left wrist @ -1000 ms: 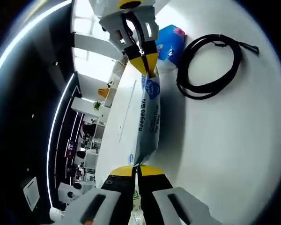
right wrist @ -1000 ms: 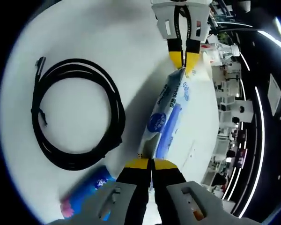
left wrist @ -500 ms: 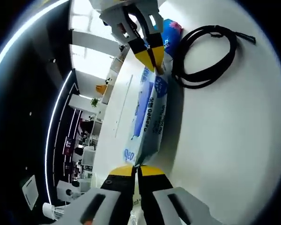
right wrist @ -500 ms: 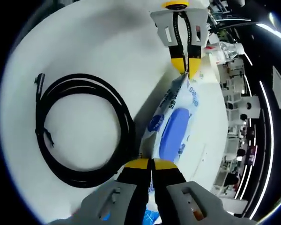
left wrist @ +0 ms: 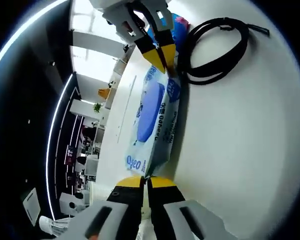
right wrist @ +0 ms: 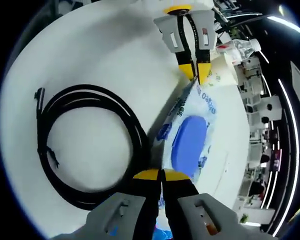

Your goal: Arrange the tabletop items into an orderly group along one side of the table until the central work area is clear of visible clutter.

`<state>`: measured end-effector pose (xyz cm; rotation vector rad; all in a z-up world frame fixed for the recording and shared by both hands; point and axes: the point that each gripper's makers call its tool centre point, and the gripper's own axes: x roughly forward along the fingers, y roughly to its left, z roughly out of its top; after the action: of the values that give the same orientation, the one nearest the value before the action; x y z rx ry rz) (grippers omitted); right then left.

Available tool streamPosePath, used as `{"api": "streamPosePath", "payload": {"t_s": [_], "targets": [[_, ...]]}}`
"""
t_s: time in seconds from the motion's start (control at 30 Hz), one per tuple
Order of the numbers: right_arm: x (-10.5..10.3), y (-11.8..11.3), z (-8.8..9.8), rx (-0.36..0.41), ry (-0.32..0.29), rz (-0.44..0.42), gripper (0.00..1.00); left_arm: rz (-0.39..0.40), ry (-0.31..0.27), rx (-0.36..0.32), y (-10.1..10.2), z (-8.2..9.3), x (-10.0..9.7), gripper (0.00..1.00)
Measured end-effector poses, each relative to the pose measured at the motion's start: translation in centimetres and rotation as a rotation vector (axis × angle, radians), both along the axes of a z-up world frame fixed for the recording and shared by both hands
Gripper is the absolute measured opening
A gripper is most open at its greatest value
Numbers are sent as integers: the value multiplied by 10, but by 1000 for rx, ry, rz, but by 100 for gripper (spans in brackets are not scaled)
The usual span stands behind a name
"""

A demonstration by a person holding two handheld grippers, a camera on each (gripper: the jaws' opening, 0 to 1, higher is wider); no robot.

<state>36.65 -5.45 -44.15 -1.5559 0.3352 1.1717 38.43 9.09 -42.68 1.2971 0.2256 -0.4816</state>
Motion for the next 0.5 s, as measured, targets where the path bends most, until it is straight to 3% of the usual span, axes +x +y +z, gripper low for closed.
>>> {"api": "streamPosePath", "payload": {"t_s": [0.5], "targets": [[-1,-1,-6,31,37,-42,0,-1,13,4,0,-5,2,1]]}}
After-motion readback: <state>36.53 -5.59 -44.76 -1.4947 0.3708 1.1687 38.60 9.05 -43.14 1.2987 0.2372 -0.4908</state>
